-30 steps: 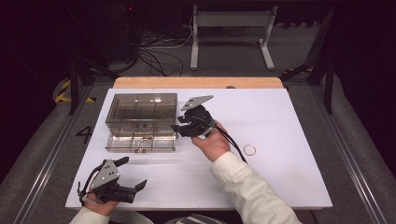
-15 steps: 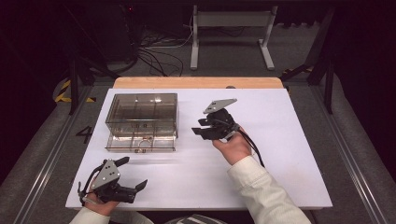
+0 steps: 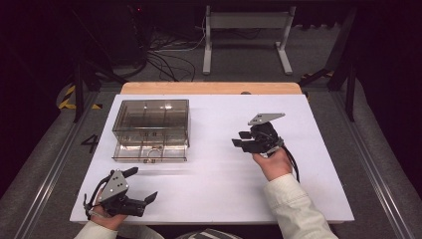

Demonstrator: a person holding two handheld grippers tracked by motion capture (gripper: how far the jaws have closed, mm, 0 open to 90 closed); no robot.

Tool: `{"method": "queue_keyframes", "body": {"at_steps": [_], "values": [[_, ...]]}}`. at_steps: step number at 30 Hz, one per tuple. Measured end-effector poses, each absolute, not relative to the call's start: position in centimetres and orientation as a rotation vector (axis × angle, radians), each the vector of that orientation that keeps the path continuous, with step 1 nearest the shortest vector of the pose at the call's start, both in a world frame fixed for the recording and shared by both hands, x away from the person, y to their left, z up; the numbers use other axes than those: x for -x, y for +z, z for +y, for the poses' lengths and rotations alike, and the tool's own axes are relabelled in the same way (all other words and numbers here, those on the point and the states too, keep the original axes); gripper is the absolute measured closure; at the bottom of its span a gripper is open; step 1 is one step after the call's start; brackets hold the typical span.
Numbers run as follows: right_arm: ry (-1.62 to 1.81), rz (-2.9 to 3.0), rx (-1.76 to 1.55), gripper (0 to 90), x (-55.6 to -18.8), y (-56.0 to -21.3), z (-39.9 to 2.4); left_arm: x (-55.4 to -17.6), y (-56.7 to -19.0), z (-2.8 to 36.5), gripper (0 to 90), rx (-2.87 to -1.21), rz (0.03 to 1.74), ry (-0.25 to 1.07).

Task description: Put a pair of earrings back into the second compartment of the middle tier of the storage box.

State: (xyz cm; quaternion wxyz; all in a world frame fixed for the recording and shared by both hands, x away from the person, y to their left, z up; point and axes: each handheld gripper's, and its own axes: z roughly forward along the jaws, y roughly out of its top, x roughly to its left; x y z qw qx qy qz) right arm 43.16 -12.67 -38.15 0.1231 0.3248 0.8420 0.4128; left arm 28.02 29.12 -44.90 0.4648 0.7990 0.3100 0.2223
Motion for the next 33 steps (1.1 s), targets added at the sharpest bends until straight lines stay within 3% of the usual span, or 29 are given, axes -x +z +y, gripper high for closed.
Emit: {"method": "queue_keyframes", "body": {"at_steps": [16, 33], "values": [[1.142, 2.394, -1.039, 59.6, -41.8, -39.3, -16.4, -28.0, -44.9, 29.2, 0.2, -1.963, 0.767, 0.543], [1.051, 2.411, -1.074, 61.1, -41.4, -40.1, -17.1, -28.1, -44.9, 29.2, 0.2, -1.962, 0.761, 0.542]]}}
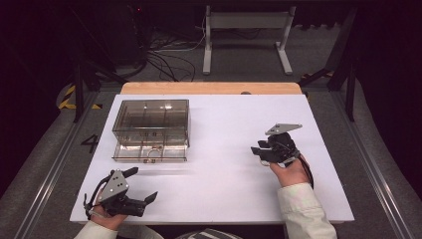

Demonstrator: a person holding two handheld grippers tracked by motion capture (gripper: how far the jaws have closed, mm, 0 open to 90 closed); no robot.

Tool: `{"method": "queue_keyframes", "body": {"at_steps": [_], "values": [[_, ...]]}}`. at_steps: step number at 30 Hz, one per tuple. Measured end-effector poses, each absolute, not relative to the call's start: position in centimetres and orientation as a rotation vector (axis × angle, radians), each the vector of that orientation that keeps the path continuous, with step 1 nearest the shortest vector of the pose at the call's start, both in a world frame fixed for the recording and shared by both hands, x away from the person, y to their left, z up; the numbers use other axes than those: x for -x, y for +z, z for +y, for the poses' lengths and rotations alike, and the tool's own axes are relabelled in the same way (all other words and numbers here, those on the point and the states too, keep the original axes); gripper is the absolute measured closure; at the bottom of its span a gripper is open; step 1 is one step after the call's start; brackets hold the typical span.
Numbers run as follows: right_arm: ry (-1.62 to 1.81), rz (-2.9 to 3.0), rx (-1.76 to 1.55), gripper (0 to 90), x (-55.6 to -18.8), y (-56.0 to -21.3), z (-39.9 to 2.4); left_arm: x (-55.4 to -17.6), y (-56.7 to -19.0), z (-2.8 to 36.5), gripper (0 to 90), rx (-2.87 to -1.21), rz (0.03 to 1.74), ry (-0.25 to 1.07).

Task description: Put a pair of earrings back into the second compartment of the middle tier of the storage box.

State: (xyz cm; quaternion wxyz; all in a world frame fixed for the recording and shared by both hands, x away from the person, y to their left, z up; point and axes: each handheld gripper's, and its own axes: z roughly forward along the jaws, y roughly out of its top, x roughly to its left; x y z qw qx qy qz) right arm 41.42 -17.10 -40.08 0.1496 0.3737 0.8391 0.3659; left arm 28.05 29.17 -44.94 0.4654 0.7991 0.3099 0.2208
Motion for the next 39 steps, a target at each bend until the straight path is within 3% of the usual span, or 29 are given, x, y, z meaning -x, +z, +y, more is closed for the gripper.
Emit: {"method": "queue_keyframes", "body": {"at_steps": [39], "values": [[0.786, 2.533, -1.156, 74.3, -41.4, -44.0, -17.8, -28.0, -44.9, 29.2, 0.2, -1.96, 0.759, 0.54]]}}
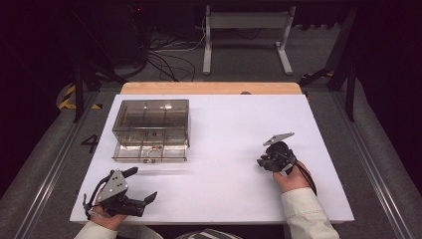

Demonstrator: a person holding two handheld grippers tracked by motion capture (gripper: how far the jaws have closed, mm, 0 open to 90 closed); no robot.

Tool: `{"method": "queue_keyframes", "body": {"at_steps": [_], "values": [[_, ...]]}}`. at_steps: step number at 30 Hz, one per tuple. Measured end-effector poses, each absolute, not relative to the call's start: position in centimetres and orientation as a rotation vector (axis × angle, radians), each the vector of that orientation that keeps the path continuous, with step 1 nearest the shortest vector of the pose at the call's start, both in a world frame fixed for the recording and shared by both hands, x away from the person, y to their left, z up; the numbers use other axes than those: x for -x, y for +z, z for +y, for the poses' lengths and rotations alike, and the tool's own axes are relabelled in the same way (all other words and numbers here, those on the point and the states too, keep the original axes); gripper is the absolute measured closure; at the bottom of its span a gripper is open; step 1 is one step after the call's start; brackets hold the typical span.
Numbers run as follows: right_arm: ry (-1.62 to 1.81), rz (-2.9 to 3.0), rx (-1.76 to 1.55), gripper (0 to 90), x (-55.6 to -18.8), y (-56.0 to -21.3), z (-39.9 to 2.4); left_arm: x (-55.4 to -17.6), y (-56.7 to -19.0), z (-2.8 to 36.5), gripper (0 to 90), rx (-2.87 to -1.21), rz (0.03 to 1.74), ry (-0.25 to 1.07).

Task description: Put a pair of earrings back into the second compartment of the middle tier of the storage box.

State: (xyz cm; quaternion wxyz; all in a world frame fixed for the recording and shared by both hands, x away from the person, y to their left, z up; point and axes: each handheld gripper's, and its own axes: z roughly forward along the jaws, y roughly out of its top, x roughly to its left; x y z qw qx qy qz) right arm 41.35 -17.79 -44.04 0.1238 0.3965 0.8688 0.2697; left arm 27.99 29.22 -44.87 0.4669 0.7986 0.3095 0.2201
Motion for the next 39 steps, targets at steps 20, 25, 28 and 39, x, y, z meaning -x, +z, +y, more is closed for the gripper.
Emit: {"method": "queue_keyframes", "body": {"at_steps": [20, 25, 28, 39], "values": [[0.726, 2.528, -1.155, 86.6, -41.3, -44.3, -17.4, -27.9, -44.8, 29.2, 0.2, -1.959, 0.758, 0.542], [0.744, 2.522, -1.15, 86.8, -41.2, -44.0, -17.5, -28.0, -44.8, 29.2, 0.2, -1.957, 0.757, 0.54], [0.768, 2.51, -1.142, 86.8, -41.1, -43.6, -17.5, -28.0, -44.8, 29.2, 0.2, -1.958, 0.756, 0.54], [0.823, 2.489, -1.121, 86.7, -40.8, -42.9, -17.5, -28.0, -44.9, 29.2, 0.2, -1.958, 0.758, 0.539]]}}
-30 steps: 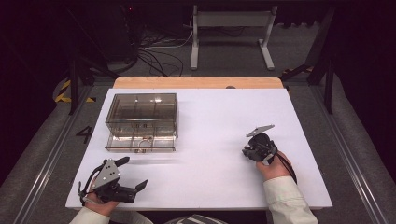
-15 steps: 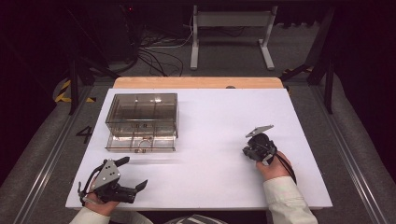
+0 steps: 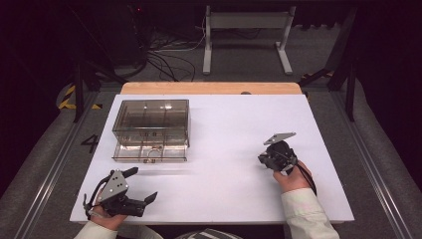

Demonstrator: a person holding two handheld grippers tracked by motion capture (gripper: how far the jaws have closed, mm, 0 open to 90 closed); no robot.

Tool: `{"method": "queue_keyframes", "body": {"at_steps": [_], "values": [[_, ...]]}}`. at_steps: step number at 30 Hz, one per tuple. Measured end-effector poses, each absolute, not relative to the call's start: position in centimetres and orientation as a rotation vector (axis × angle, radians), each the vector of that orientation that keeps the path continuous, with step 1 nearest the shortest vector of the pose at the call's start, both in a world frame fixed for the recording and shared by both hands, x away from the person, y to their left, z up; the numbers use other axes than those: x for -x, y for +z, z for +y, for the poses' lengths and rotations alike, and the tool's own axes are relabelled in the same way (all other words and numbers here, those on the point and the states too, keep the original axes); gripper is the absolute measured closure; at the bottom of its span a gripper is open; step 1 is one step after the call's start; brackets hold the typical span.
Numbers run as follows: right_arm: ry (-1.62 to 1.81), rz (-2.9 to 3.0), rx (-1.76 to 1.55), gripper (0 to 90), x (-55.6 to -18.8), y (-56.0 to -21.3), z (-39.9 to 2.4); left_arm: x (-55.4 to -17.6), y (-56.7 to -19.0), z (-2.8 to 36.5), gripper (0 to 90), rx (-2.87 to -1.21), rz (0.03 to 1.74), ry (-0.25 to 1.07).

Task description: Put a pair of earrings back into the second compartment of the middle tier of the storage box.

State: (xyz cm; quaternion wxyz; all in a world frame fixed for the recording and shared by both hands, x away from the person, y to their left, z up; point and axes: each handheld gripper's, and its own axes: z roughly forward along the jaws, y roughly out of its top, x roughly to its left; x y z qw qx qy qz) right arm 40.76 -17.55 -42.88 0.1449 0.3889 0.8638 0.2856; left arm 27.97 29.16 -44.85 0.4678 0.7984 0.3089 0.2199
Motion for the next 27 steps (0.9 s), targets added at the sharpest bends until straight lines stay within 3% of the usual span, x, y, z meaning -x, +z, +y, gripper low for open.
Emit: {"method": "queue_keyframes", "body": {"at_steps": [27], "values": [[0.961, 2.51, -0.958, 86.7, -40.4, -39.4, -14.8, -28.0, -44.9, 29.2, 0.2, -1.96, 0.767, 0.545]]}}
